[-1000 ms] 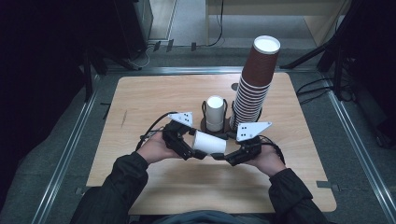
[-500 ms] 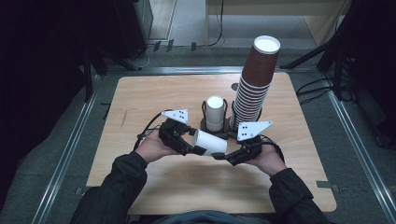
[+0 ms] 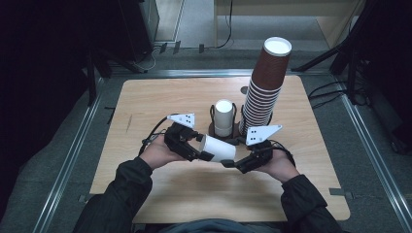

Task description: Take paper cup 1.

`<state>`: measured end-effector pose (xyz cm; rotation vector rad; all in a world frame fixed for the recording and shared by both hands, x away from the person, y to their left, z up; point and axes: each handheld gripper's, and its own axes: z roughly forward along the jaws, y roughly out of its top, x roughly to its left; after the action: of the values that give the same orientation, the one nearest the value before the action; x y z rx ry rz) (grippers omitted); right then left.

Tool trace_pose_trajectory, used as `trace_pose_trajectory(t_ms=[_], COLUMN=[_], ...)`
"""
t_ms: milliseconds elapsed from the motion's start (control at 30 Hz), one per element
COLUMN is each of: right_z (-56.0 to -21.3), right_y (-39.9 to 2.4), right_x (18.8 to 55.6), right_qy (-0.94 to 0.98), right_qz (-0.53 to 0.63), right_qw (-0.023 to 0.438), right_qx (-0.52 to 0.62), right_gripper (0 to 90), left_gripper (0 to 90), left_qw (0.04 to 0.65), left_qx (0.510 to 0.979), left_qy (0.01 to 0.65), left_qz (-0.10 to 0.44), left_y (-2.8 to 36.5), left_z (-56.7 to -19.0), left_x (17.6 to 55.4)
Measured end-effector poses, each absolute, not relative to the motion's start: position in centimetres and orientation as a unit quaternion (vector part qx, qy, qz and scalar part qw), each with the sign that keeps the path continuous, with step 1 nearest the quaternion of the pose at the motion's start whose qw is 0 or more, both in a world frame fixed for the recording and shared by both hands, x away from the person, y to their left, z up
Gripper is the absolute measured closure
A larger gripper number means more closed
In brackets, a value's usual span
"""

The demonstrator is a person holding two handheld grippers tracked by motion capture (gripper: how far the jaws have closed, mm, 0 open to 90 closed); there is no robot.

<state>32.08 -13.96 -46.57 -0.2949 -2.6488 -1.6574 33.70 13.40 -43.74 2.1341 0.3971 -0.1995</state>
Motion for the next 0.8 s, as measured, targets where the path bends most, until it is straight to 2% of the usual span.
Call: trace_pose_trajectory(t_ms=[200,400,800], right_z=[-46.8,-47.2,-47.8], right_y=[-14.1,-14.2,-13.6], right_x=[32.2,32.5,32.5], right_qy=[-0.857,-0.867,-0.882], right_qz=[-0.504,-0.485,-0.457], right_qw=[-0.003,-0.008,-0.011], right_qx=[-0.105,-0.114,-0.118], right_gripper=[25.1,25.1,25.1], left_gripper=[26.7,26.6,26.3], left_qw=[0.455,0.407,0.327], left_qx=[0.872,0.898,0.933], left_qy=[0.172,0.168,0.152], left_qz=[-0.058,-0.021,0.016], left_y=[14.1,13.9,12.2], left_z=[-43.4,-43.2,-43.7], left_x=[33.8,33.7,33.5])
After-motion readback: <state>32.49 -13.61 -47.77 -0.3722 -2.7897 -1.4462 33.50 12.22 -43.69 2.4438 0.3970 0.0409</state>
